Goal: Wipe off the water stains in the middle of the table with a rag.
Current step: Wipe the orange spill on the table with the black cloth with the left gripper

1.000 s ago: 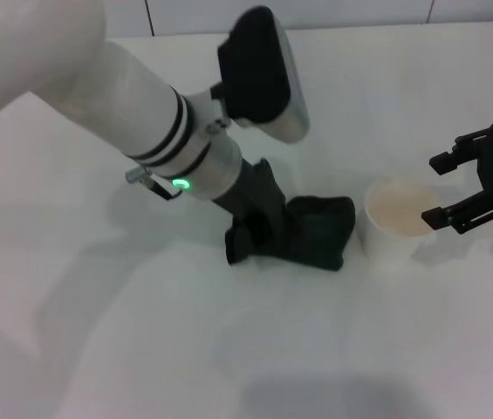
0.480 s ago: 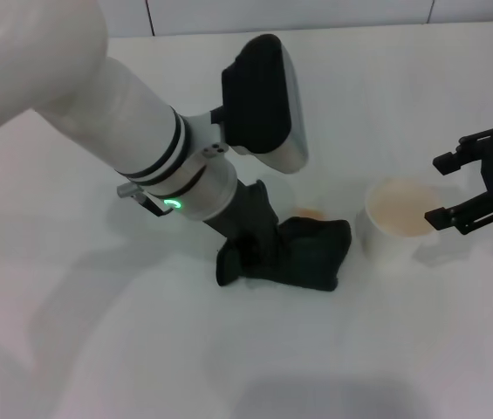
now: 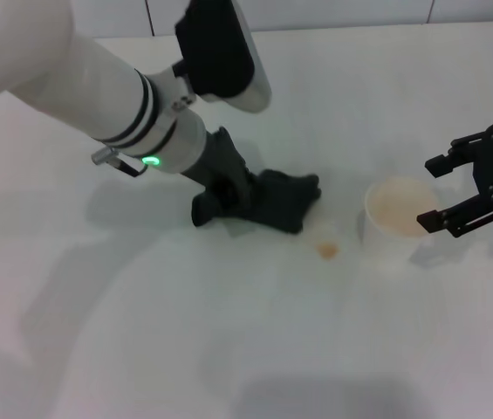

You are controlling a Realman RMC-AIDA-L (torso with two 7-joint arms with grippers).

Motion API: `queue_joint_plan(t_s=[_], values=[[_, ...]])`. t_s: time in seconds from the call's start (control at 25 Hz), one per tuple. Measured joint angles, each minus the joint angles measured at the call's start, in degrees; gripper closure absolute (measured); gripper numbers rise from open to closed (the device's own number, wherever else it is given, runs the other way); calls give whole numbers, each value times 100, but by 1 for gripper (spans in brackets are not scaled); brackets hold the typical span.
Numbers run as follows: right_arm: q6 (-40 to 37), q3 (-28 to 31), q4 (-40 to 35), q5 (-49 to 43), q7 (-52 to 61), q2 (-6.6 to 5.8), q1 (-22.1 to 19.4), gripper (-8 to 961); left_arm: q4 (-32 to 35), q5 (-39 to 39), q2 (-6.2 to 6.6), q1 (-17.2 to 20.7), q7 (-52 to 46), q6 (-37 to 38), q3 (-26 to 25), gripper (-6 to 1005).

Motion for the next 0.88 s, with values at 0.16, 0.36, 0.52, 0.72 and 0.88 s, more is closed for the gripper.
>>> queue_joint_plan(t_s=[0.16,0.36,0.52,0.72,0.88], values=[[9,-7,12,0,0,6,-9,112,-190,14,8,-84,-24,-261,-192,945],[5,-16,18,0,0,6,-9,112,-429,-27,8,-216,1,-407,-188,945],[-4,-16,21,-1,0,13,-10,111,-401,-93,-11,-243,75,-256,56,945],[-16,-10,10,-1,0,13,-24,111,-200,-216,-9,-243,94,132,469,945],[-25,1,7,-1,0,11,-25,111,157,-231,-8,-150,73,545,478,945]])
